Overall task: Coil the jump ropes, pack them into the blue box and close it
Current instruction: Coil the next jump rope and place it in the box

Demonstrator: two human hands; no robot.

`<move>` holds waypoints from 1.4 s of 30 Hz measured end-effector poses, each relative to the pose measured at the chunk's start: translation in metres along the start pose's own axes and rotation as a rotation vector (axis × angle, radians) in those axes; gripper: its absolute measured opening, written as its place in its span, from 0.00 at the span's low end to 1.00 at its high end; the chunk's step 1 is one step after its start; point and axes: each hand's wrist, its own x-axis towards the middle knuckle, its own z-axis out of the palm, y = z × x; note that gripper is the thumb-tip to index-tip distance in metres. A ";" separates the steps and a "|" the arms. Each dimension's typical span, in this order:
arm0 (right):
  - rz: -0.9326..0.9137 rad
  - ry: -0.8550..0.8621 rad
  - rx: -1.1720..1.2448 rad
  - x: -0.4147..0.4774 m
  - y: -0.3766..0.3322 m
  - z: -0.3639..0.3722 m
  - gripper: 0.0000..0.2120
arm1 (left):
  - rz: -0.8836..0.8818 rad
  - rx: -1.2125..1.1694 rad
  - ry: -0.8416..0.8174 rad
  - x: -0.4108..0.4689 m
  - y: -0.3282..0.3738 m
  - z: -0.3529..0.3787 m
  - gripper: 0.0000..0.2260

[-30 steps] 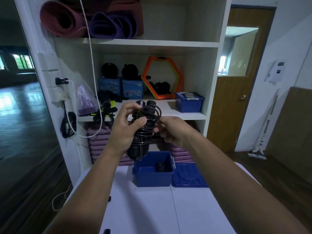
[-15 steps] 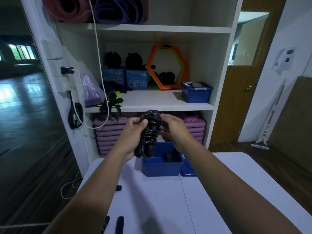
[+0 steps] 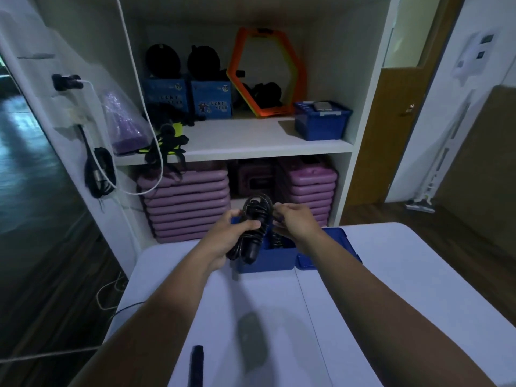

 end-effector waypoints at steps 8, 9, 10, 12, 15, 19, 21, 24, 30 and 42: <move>-0.015 0.081 -0.231 0.096 0.034 -0.054 0.09 | -0.078 -0.021 0.159 0.099 -0.021 0.034 0.19; -0.031 0.087 -0.308 0.109 0.041 -0.062 0.10 | -0.092 -0.009 0.179 0.113 -0.026 0.038 0.19; -0.042 0.091 -0.394 0.121 0.048 -0.069 0.12 | -0.104 0.012 0.198 0.127 -0.032 0.040 0.19; -0.037 0.092 -0.532 0.143 0.061 -0.083 0.13 | -0.118 0.084 0.229 0.156 -0.045 0.045 0.13; 0.049 0.072 -0.615 0.175 0.088 -0.099 0.07 | -0.136 0.193 0.235 0.196 -0.068 0.051 0.08; 0.118 0.022 -0.672 0.206 0.127 -0.113 0.05 | -0.241 0.314 0.264 0.232 -0.099 0.057 0.13; 0.113 -0.009 -0.739 0.207 0.134 -0.116 0.06 | -0.304 0.359 0.229 0.248 -0.118 0.054 0.13; 0.101 -0.029 -0.725 0.210 0.147 -0.120 0.08 | -0.386 0.395 0.207 0.269 -0.148 0.049 0.25; 0.047 -0.022 -0.714 0.217 0.160 -0.123 0.08 | -0.464 0.464 0.237 0.288 -0.176 0.045 0.31; 0.018 0.028 -0.665 0.214 0.168 -0.123 0.06 | -0.509 0.890 0.082 0.292 -0.189 0.045 0.20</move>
